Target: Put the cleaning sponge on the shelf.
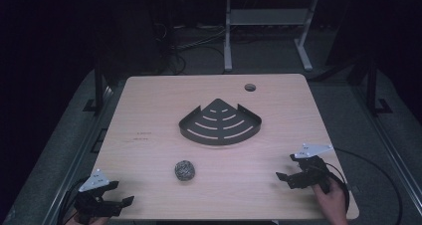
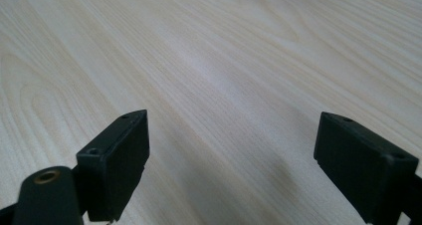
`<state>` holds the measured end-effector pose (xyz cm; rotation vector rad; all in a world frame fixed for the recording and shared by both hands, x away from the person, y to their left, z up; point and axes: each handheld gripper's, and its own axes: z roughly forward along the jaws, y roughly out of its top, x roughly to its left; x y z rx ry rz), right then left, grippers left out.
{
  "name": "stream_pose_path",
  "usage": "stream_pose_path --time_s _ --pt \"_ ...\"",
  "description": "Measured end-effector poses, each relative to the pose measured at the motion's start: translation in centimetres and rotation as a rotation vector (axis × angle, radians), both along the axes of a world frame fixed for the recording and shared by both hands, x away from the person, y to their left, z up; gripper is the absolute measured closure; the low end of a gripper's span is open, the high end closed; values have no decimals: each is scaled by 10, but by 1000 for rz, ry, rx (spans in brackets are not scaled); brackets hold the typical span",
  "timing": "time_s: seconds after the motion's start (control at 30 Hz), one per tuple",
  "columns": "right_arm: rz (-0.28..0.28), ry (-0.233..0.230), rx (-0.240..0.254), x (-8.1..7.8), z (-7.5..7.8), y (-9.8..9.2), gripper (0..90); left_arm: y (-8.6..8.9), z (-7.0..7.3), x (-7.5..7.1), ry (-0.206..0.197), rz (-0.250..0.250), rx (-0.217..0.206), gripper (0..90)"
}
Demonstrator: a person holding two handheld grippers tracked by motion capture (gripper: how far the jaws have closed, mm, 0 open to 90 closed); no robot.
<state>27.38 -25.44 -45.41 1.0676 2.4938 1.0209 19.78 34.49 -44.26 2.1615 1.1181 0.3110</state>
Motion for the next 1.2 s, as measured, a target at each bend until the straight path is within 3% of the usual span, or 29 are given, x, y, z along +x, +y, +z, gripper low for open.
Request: stream_pose_path --time_s 0.7,1.2 --pt "-1 -3 3 -1 2 2 139 -16 7 4 4 -39 16 183" --pt "-1 -13 11 -1 3 1 138 -47 18 18 2 -111 36 184"
